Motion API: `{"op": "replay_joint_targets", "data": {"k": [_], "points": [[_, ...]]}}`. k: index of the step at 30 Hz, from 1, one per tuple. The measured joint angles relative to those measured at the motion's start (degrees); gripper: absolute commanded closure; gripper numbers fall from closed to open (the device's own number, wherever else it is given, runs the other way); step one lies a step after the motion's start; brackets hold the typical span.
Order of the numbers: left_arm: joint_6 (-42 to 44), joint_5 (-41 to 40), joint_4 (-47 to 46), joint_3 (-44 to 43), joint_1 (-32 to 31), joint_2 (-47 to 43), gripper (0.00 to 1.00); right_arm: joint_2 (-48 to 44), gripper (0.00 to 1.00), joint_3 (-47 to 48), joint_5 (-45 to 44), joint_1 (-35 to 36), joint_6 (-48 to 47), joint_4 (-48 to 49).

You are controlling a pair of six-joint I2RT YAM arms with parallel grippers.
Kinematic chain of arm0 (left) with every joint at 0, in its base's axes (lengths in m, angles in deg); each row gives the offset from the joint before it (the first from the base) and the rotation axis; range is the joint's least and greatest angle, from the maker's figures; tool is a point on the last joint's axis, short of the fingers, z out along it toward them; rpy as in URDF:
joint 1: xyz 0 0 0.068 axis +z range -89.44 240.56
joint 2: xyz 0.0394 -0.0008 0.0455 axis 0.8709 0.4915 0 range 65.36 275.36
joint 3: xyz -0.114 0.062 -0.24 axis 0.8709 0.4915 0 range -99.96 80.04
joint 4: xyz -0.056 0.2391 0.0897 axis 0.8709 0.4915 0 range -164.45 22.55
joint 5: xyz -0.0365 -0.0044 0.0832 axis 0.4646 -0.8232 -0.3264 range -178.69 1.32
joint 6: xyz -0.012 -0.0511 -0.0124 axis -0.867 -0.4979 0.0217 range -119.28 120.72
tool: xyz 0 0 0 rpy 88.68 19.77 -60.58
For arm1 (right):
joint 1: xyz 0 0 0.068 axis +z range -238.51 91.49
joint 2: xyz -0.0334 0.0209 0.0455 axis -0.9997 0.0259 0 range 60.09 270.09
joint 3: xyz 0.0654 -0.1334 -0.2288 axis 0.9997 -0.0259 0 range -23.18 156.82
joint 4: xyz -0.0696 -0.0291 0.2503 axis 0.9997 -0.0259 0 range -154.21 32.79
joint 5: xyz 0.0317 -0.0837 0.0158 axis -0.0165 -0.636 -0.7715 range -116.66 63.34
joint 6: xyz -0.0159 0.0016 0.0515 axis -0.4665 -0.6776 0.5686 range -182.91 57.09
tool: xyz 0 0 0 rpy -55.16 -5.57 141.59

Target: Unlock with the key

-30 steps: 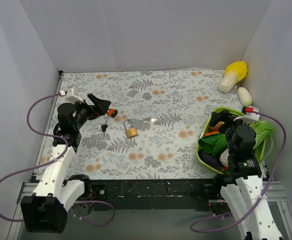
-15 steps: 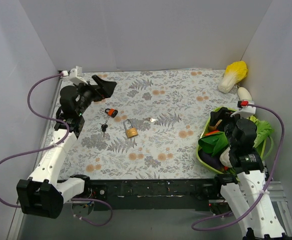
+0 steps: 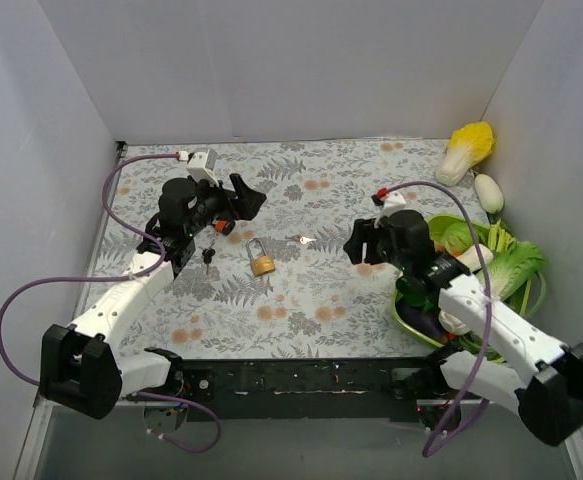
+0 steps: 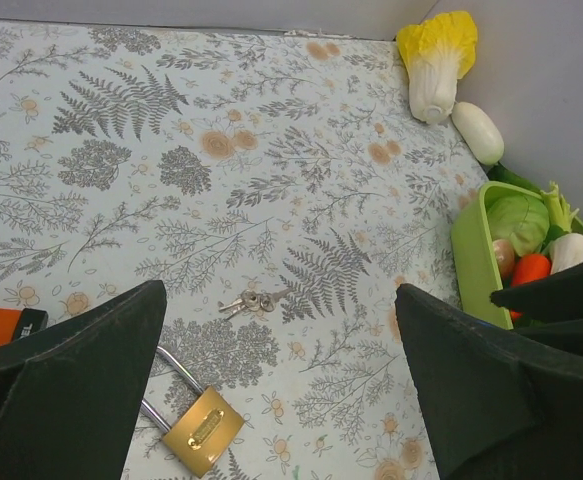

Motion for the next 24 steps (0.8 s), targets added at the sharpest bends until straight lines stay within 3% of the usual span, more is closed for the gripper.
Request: {"op": "replay_joint_targets", "data": {"k": [9,16,24], "points": [[1.81,-1.27,-1.25,0.5,0.0,-0.57,0.02,27.15,0.36,17.18,6.99,2.73,-3.48,-0.59],[2.45,-1.49,-1.22,0.5,0.0,-0.55,0.02,42.05,0.41,30.77,7.85,5.53,-10.86,-1.81],[3.02,-2.4,-1.2,0.5,0.0,-0.48,0.02,54.29,0.44,37.03,10.32,6.56,-14.01,-3.21]]}}
